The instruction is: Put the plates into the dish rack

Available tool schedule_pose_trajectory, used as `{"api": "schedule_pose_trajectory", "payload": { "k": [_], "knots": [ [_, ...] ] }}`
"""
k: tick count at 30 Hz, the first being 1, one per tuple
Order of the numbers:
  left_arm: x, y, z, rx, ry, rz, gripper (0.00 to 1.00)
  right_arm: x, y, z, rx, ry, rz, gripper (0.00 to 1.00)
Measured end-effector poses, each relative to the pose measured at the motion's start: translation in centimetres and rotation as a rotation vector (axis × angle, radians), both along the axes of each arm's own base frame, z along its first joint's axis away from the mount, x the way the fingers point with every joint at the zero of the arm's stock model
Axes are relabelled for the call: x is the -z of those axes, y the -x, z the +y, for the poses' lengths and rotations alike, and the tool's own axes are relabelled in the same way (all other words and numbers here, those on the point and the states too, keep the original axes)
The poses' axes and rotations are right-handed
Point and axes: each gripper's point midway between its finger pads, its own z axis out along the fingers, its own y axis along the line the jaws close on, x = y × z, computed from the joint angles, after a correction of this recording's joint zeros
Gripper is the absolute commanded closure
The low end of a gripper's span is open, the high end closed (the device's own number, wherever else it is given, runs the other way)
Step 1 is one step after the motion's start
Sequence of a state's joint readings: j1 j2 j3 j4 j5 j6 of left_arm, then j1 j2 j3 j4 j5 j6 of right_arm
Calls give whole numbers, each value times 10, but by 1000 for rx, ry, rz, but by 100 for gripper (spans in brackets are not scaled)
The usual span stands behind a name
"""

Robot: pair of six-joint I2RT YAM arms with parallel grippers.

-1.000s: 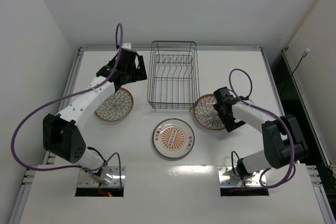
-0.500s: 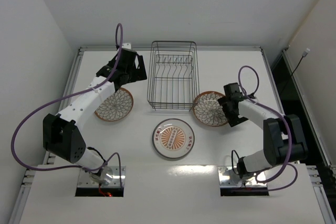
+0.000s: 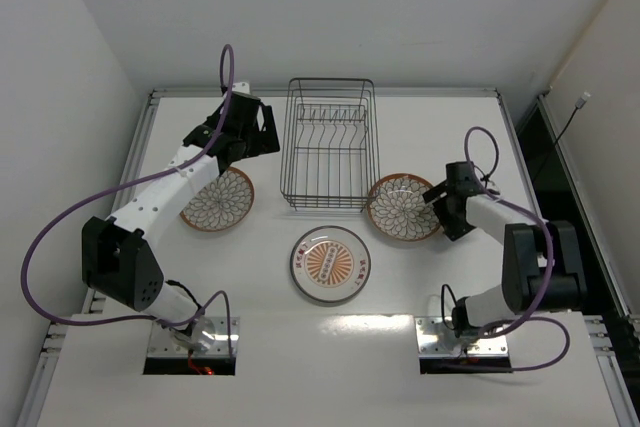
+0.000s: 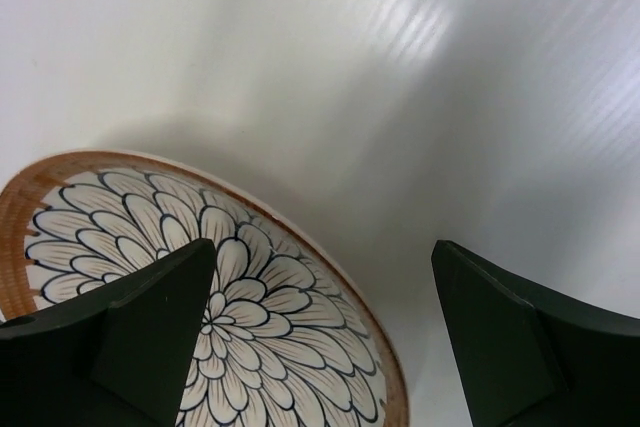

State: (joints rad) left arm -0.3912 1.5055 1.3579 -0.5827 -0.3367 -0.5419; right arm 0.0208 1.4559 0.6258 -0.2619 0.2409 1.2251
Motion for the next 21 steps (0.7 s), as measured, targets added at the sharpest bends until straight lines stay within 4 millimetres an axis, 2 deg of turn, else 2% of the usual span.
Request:
{"api": "schedule_pose_trajectory", "payload": {
  "k": [3,5,8,10,13,16,17,19,21],
  "knots": [
    [0,0,0,0,0,1,10,1,-5,3,-51,7,17,14],
    [1,0,0,0,-1,3,10,0,-9,5,-75,8,15,8],
    [1,0,0,0,-1,3,10,-3,-12,8,-109,-3,9,7],
    [1,0,0,1,-1,4,10,-2,-11,10,-132,-14,15,9],
    [1,0,0,1,-1,4,10,-1,-10,14,-160,-32,18,17],
    [1,0,-1,3,1,5,10,-1,-9,18,-186,-42,20,36],
    [2,0,-1,3,0,5,10,-1,-8,18,-193,-43,25,52],
    [2,0,-1,3,0,5,10,1,-4,18,-204,-44,40,68],
    [2,0,-1,3,0,6,10,0,-4,19,-206,-53,42,76]
  ]
}}
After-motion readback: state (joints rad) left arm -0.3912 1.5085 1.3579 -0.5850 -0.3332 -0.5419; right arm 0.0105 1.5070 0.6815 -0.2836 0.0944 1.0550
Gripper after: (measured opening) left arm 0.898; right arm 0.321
